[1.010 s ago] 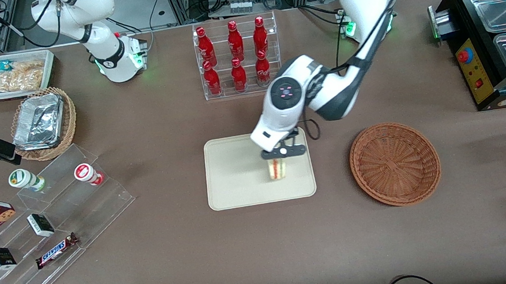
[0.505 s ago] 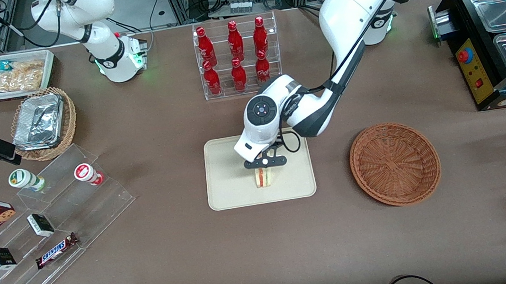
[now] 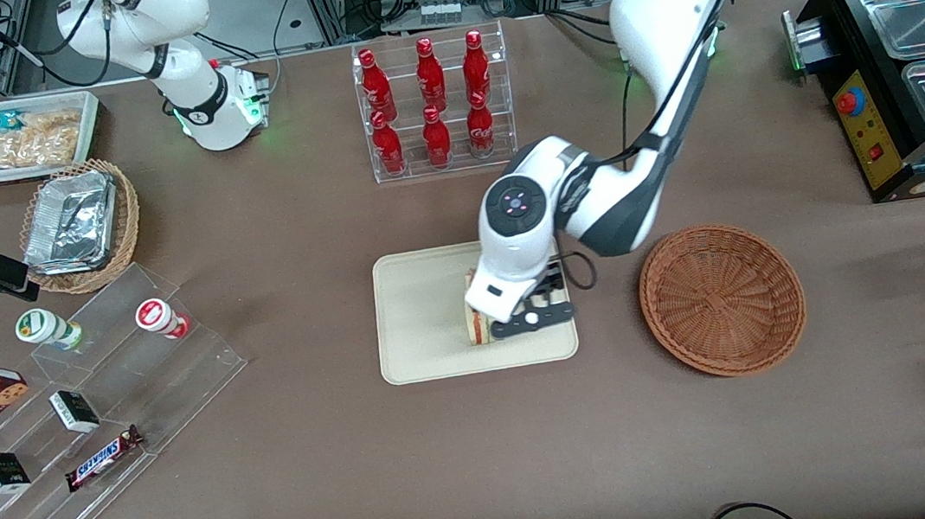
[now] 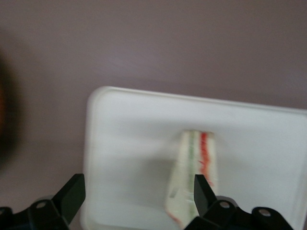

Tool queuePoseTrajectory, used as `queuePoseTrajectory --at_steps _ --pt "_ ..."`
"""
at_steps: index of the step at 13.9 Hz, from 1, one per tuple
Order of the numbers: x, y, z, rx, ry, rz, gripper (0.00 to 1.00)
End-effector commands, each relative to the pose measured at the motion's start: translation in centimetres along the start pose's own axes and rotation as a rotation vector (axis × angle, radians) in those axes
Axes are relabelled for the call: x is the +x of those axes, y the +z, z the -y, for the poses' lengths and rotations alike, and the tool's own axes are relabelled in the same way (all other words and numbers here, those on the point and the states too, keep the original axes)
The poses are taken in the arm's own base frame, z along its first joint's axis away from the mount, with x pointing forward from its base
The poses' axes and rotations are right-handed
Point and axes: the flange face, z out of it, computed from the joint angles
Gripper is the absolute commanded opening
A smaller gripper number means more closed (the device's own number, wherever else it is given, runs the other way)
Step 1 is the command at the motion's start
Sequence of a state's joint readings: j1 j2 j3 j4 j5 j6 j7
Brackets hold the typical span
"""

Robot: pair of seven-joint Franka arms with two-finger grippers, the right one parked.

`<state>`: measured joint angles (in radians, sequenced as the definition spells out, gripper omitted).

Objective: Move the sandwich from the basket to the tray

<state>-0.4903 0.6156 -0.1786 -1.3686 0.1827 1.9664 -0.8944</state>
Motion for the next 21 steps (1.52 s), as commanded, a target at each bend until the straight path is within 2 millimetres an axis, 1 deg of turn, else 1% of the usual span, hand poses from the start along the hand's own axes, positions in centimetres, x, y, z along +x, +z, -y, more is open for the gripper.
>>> queuePoseTrajectory --at_steps 1,3,5,6,7,8,9,10,11,12,14,15,17,20,21 --pt "3.2 -8.1 8.3 0.055 -0.022 -0.028 1.00" --pt "4.9 -11.0 14.2 0.094 0.065 0.032 1.00" --pt "7.4 -13.0 21.1 0.065 0.113 0.091 1.00" --pt "8.1 -14.3 24.3 0.046 0.152 0.114 1.00" --pt "8.7 -14.9 27.5 0.030 0.172 0.148 1.00" --pt "8.9 -16.0 30.9 -0.003 0.182 0.186 1.00" --pt "9.2 -16.8 34.3 -0.046 0.204 0.213 1.00" --pt "9.7 -17.3 37.3 -0.079 0.229 0.221 1.00" --pt "9.8 -17.8 39.4 -0.084 0.252 0.222 1.00" --pt "9.5 -18.3 40.1 -0.080 0.247 0.233 1.00" --pt "8.9 -18.6 40.5 -0.061 0.222 0.254 1.00" --pt "8.7 -19.3 40.6 -0.060 0.217 0.247 1.00" --pt "8.3 -20.2 40.5 -0.065 0.216 0.234 1.00" --pt "8.3 -20.4 39.6 -0.068 0.225 0.228 1.00" --pt "8.4 -20.3 39.7 -0.066 0.216 0.229 1.00"
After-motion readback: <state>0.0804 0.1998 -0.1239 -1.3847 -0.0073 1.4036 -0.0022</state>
